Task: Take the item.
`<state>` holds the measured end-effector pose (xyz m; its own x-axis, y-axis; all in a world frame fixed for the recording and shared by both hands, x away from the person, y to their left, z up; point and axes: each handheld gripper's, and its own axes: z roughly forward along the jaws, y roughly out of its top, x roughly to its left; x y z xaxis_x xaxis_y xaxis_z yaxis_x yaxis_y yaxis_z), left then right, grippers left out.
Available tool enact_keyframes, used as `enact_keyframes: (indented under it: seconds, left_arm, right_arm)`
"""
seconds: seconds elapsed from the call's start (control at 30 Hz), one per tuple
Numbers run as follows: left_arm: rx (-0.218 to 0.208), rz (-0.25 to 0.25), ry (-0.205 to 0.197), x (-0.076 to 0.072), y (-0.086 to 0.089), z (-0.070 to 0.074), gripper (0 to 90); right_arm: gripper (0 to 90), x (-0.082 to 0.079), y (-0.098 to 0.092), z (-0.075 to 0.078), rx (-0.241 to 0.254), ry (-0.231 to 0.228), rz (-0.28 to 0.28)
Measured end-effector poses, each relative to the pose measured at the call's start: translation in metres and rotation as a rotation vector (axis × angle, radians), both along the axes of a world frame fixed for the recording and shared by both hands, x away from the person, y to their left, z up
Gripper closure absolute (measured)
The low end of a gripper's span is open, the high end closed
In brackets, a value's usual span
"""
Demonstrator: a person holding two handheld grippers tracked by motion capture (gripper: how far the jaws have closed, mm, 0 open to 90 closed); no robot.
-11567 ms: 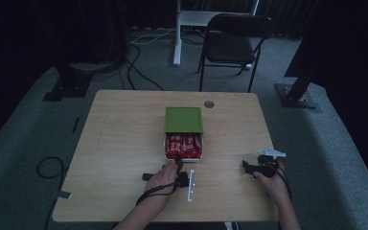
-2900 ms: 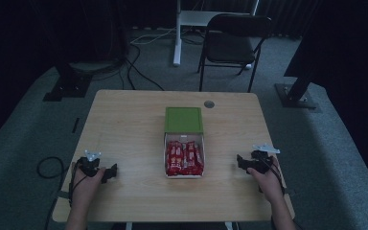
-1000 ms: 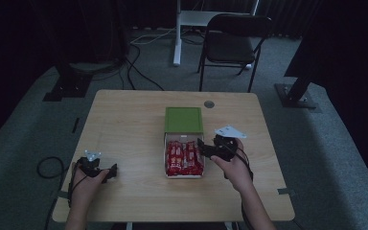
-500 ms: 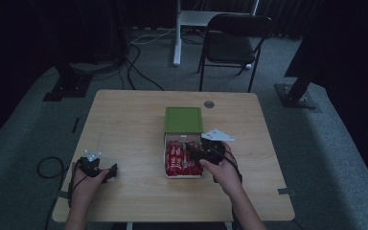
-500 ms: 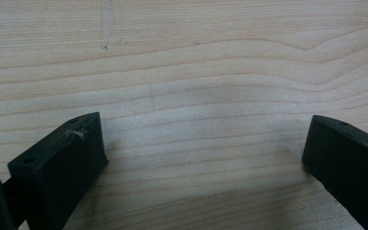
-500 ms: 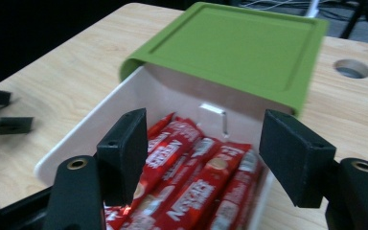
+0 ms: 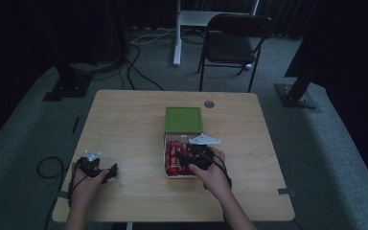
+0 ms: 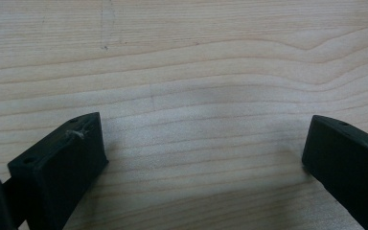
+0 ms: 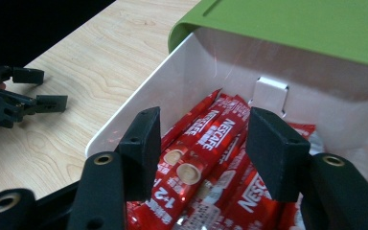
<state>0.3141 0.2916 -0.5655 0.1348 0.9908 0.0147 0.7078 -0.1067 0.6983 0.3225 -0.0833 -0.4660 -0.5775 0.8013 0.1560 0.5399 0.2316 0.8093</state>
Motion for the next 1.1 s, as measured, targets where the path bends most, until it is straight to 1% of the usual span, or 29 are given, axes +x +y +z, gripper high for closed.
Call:
enact_keyframes:
  seconds: [0.1, 0.2, 0.3, 0.37, 0.47, 0.57, 0.6, 0.63, 0.67, 0.77, 0.83, 0.97, 1.03, 1.1]
  left_arm:
    - [0.0, 0.0, 0.0, 0.0, 0.0, 0.0, 1.7]
    - [0.0, 0.0, 0.0, 0.0, 0.0, 0.0, 1.7]
    - [0.0, 0.0, 0.0, 0.0, 0.0, 0.0, 1.7]
    - [0.0, 0.0, 0.0, 0.0, 0.0, 0.0, 1.7]
    - [0.0, 0.0, 0.0, 0.0, 0.0, 0.0, 1.7]
    - [0.0, 0.0, 0.0, 0.0, 0.0, 0.0, 1.7]
    - [0.0, 0.0, 0.0, 0.0, 0.0, 0.0, 1.7]
    - [0.0, 0.0, 0.0, 0.0, 0.0, 0.0, 1.7]
    - [0.0, 0.0, 0.0, 0.0, 0.0, 0.0, 1.6]
    - [0.0, 0.0, 0.0, 0.0, 0.0, 0.0, 1.7]
    - [0.0, 0.0, 0.0, 0.0, 0.0, 0.0, 1.7]
    - [0.0, 0.0, 0.0, 0.0, 0.0, 0.0, 1.7]
    - [-0.001, 0.0, 0.0, 0.0, 0.0, 0.0, 1.7]
    - [-0.002, 0.001, -0.001, 0.0, 0.0, 0.0, 1.6]
  right_arm:
    - [48.9, 0.0, 0.004, -0.005, 0.01, 0.025, -0.012]
    - [51.5, 0.0, 0.009, -0.009, 0.004, 0.03, -0.018]
    - [53.2, 0.002, 0.013, -0.014, 0.023, 0.083, -0.039]
    - [55.2, 0.003, 0.015, -0.018, 0.011, 0.096, -0.055]
    - [56.9, 0.004, 0.017, -0.023, -0.001, 0.112, -0.063]
    - [58.3, 0.005, 0.018, -0.027, 0.004, 0.137, -0.066]
    - [60.8, 0.006, 0.019, -0.029, 0.006, 0.139, -0.079]
    - [60.8, 0.007, 0.019, -0.029, -0.003, 0.138, -0.087]
    - [60.8, 0.007, 0.02, -0.03, 0.004, 0.146, -0.092]
    - [60.2, 0.007, 0.021, -0.031, 0.002, 0.156, -0.098]
    - [57.1, 0.008, 0.021, -0.032, 0.012, 0.171, -0.092]
    - [54.6, 0.01, 0.025, -0.034, 0.004, 0.185, -0.073]
    - [55.9, 0.011, 0.026, -0.035, -0.003, 0.176, -0.066]
    - [60.4, 0.011, 0.026, -0.035, -0.001, 0.166, -0.065]
